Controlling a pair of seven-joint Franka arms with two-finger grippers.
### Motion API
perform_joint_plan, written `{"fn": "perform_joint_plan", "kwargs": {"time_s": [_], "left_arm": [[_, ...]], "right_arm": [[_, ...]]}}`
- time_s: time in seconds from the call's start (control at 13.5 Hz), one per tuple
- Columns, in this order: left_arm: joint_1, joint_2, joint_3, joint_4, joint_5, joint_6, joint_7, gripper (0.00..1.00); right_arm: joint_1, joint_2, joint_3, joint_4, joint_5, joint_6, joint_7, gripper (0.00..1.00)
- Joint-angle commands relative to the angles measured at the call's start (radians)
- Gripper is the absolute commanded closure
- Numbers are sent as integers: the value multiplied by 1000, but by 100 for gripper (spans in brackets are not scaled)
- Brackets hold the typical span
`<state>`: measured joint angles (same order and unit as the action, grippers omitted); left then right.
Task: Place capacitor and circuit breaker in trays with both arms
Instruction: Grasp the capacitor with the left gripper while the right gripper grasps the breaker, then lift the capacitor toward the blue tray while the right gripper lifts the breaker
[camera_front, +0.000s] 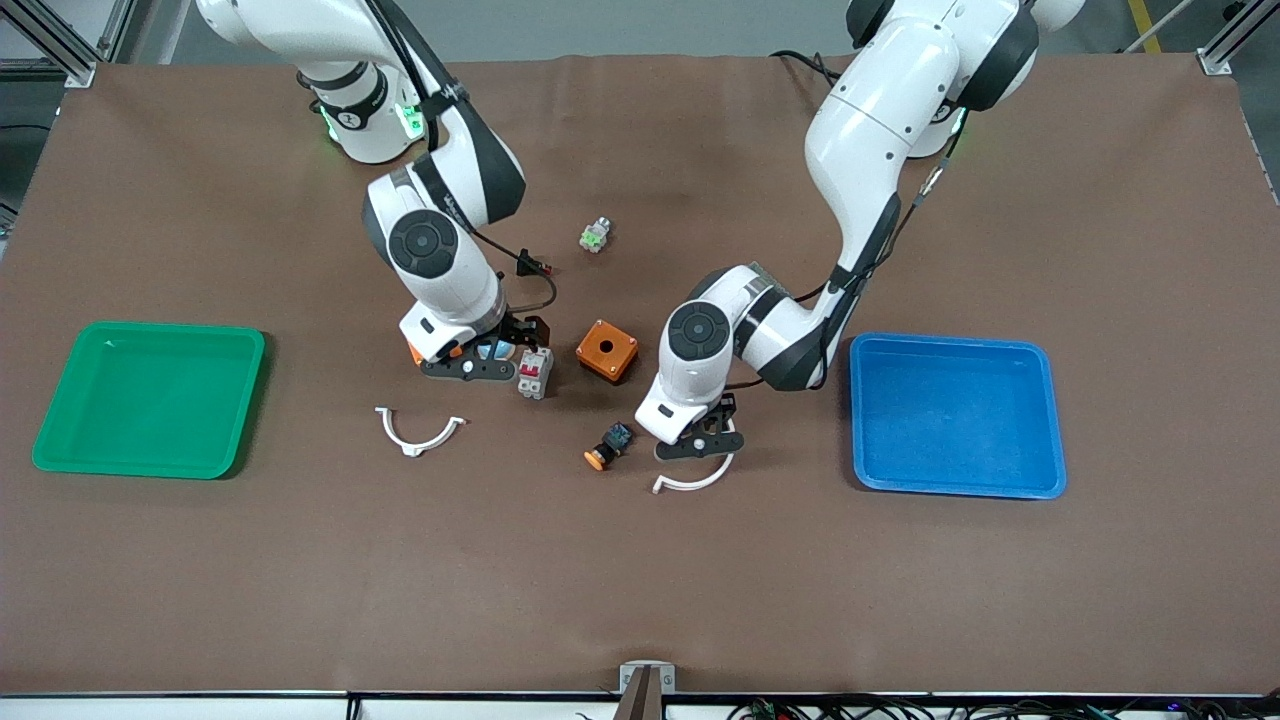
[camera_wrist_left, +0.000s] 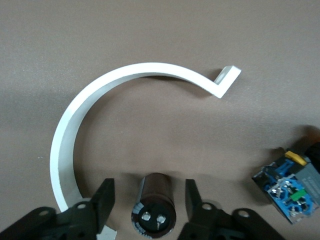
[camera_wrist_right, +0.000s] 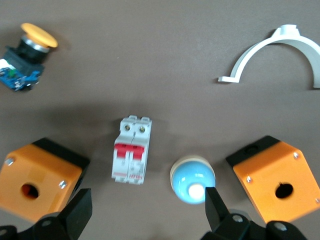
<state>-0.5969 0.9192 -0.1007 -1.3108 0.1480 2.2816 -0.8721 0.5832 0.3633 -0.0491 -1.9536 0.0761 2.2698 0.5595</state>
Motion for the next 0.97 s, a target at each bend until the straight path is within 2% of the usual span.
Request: {"fn": "perform_joint_plan", "kwargs": {"time_s": [0.0,0.15,0.3,0.45,0.52,0.67,0.89], "left_arm": [[-12,15,6,24,12,4,-25,39],[-12,15,6,25,12,4,-24,46],[-12,16,6,25,10,4,-25,62],[-12,13,6,25,12,4,-24,88],[-12,9,6,25,12,4,-22,97],[-11,-6,9,25,18,-2,-16,99],[15,-80,13,25,24,-11,-7,99]], "right_arm": [[1,48,-5,19,14,31,8,0],[3,66,-3,25,36,49,10,0],[4,94,-3,36,67,69,8,0],[13,115,-3,47,67,85,10,0],[14,123,-3,53,67,85,10,0],[14,138,-3,76,76,83,11,3],[17,155,-3,90,79,85,11,18]]}}
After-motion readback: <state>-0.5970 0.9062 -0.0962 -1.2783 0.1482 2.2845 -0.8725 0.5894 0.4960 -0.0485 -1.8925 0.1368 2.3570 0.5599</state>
